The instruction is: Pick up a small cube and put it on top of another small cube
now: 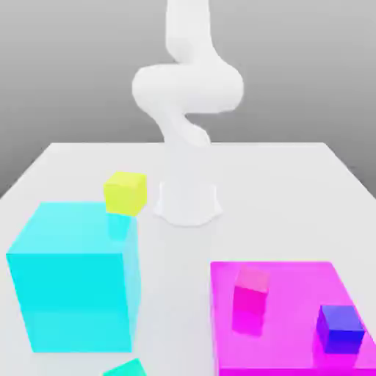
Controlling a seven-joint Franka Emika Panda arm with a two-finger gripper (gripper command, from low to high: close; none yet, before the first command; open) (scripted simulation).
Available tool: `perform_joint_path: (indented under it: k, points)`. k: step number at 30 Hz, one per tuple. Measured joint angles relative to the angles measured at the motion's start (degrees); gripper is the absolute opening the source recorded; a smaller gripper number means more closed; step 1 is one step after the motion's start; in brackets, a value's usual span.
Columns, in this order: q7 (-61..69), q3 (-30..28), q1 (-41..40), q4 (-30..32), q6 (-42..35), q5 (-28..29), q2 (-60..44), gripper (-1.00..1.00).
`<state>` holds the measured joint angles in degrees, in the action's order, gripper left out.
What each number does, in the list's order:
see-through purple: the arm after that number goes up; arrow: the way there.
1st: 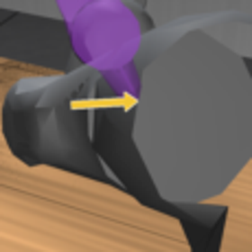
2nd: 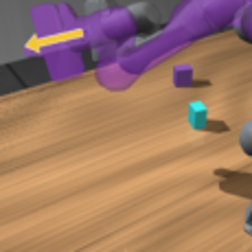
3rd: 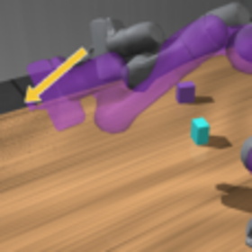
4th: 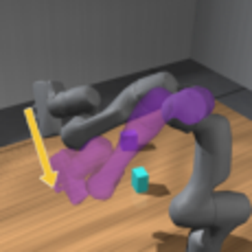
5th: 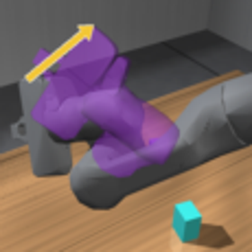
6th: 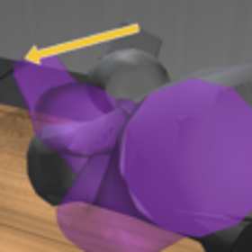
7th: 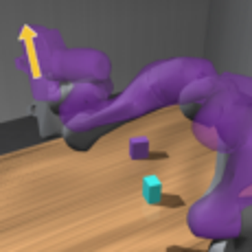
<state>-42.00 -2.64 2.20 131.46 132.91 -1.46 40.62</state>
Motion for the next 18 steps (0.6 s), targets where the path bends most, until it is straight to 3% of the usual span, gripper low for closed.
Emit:
perform_joint_path:
  k: [9,18]
  points:
    - [15.13,-8.36,6.25,-1.18,4.05,-6.84,-19.06,0.0]
    - [30.05,-12.08,7.93,-2.35,7.98,-13.69,-37.82,0.0]
